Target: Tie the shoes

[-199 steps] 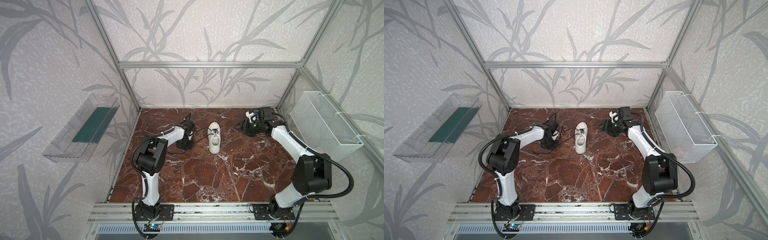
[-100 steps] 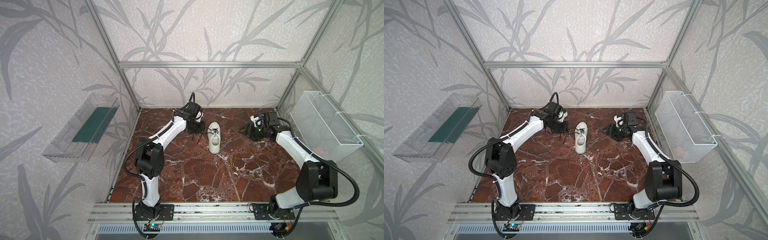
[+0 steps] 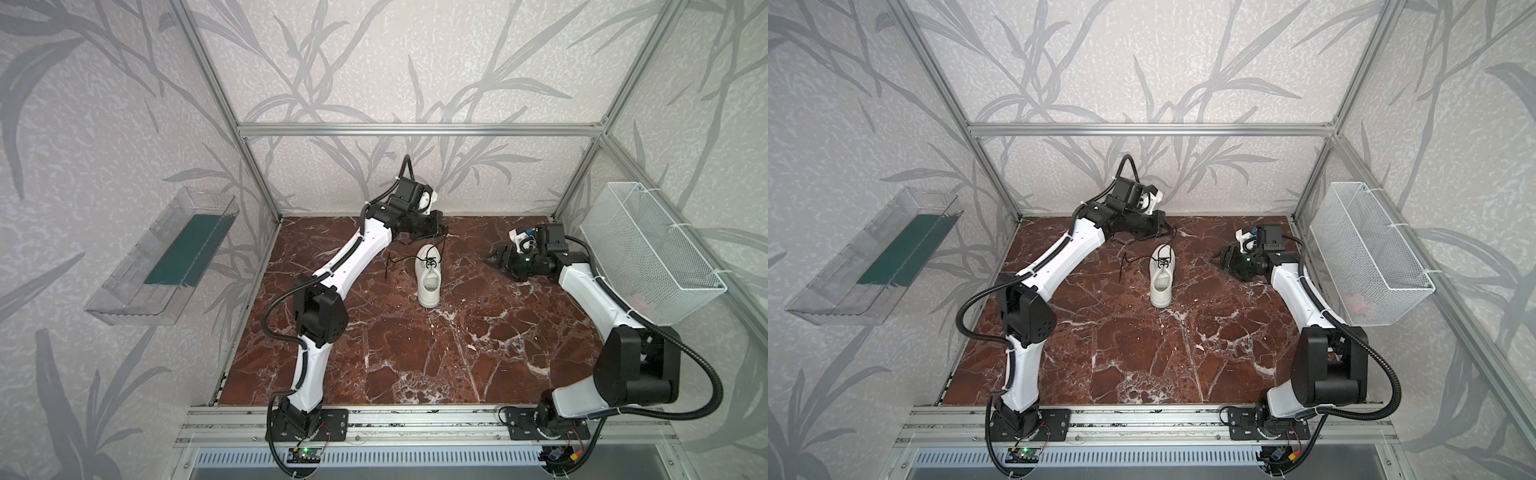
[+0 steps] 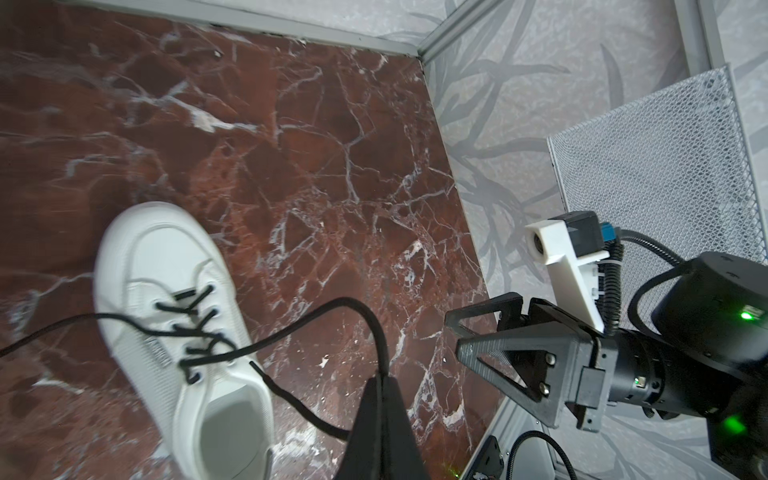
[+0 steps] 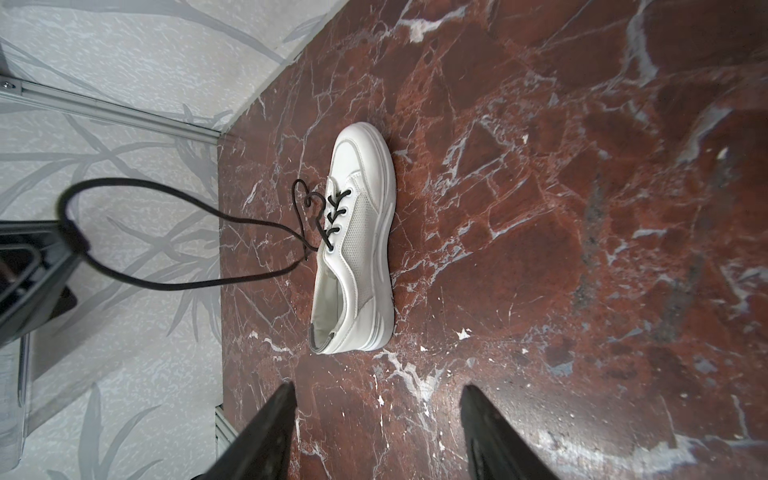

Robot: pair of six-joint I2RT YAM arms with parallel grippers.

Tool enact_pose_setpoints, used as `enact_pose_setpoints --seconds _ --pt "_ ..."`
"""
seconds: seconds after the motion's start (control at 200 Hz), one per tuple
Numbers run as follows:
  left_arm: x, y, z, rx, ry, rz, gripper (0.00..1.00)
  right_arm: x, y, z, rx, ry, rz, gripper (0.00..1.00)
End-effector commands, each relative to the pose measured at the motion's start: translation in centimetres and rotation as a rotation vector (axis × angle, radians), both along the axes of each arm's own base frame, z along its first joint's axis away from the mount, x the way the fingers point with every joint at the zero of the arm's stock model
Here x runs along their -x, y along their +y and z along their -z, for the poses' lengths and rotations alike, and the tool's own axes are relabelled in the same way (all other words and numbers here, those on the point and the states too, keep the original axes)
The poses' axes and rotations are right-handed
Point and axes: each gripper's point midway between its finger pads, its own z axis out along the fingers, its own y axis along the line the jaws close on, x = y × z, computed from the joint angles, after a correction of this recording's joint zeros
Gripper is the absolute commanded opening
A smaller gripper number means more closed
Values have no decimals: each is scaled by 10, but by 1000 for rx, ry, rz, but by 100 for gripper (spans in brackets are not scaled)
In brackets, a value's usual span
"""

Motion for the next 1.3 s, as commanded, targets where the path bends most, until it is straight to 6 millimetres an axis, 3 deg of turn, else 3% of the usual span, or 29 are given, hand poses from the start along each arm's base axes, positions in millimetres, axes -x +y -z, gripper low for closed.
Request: enact_pose_setpoints --seconds 0.0,0.215,0.385,0.505,0.65,0.835,1.0,1.165,1.295 --pt "4 -27 22 7 70 30 0 11 -7 -10 -6 -23 -8 63" --pt "-12 -63 64 41 128 32 0 20 -20 -8 -7 -19 14 63" --pt "-21 -69 95 11 135 21 0 22 -24 -7 -3 -16 21 63" --pt "-25 -66 104 -22 123 9 27 20 -25 -3 0 -7 19 63" --pt "-28 -61 95 -51 66 5 41 19 -26 1 6 5 19 63" --pt "-34 -54 84 -61 25 -5 43 17 -31 15 45 39 28 63" --pt "-35 -45 61 -61 -18 -15 43 22 -29 47 91 159 35 62" --pt "-37 -20 24 -93 -102 -41 43 29 -8 79 215 265 44 62" --pt "-36 10 13 -154 -145 -82 43 30 0 95 323 357 144 54"
